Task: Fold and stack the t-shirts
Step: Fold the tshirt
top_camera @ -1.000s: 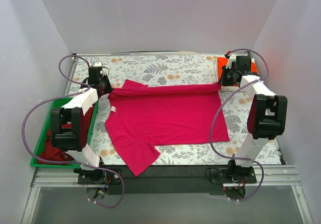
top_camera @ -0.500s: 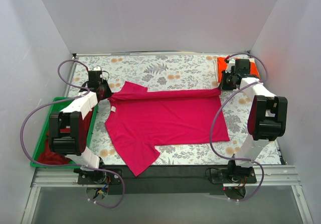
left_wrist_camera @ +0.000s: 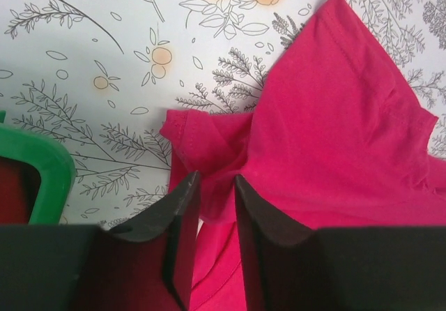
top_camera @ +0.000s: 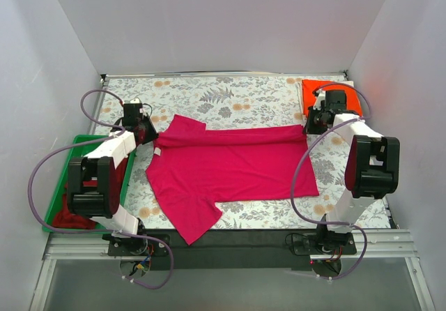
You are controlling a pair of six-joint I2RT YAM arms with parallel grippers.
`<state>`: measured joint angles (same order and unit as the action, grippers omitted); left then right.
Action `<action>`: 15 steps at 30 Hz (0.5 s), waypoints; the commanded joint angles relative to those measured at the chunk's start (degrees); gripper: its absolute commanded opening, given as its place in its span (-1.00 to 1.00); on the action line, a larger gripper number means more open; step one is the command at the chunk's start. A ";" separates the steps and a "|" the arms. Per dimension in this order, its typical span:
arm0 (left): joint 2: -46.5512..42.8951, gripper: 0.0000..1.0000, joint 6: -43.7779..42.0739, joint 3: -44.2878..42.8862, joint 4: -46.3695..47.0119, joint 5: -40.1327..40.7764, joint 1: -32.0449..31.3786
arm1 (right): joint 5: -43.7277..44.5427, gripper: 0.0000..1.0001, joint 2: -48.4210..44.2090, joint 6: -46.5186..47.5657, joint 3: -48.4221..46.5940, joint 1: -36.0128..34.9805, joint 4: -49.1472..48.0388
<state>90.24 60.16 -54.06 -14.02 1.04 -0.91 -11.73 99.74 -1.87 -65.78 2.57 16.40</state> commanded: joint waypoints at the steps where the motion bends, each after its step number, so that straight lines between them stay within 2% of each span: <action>1: -0.59 -0.43 1.27 -0.60 0.14 -0.95 0.12 | 0.39 -0.81 -0.08 -2.08 0.21 0.42 -1.29; 2: -1.46 -0.31 1.45 -1.04 -0.13 -0.95 0.03 | 0.30 -0.65 -0.42 -2.35 0.30 0.42 -1.20; 3: -2.51 -0.05 2.06 -1.13 -0.48 -0.95 0.12 | -0.48 -0.42 -1.56 -3.05 0.30 0.42 -1.11; 5: -5.75 0.24 2.94 -1.57 -0.92 -0.25 0.12 | -1.19 -0.25 -4.10 -4.63 0.47 0.16 -0.93; 6: -6.82 0.46 3.38 -1.66 -0.92 0.01 0.12 | -1.11 -0.08 -5.08 -5.07 0.39 -0.10 -0.85; 9: -8.85 0.65 2.60 -3.32 -0.92 0.28 0.03 | -1.37 0.11 -7.63 -5.78 -0.05 -1.33 -0.93; 13: -5.17 0.69 -0.12 -7.71 -0.31 -2.95 -0.67 | -5.67 0.12 -7.99 -6.74 -1.10 -2.48 -1.72; 15: -2.36 0.68 -1.53 -9.56 0.13 -3.41 -1.72 | -7.77 0.12 -6.76 -6.83 -2.24 -6.16 -2.60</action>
<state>85.60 61.41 -60.62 -14.55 -0.30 -1.28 -14.70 92.58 -7.62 -65.71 -0.30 15.73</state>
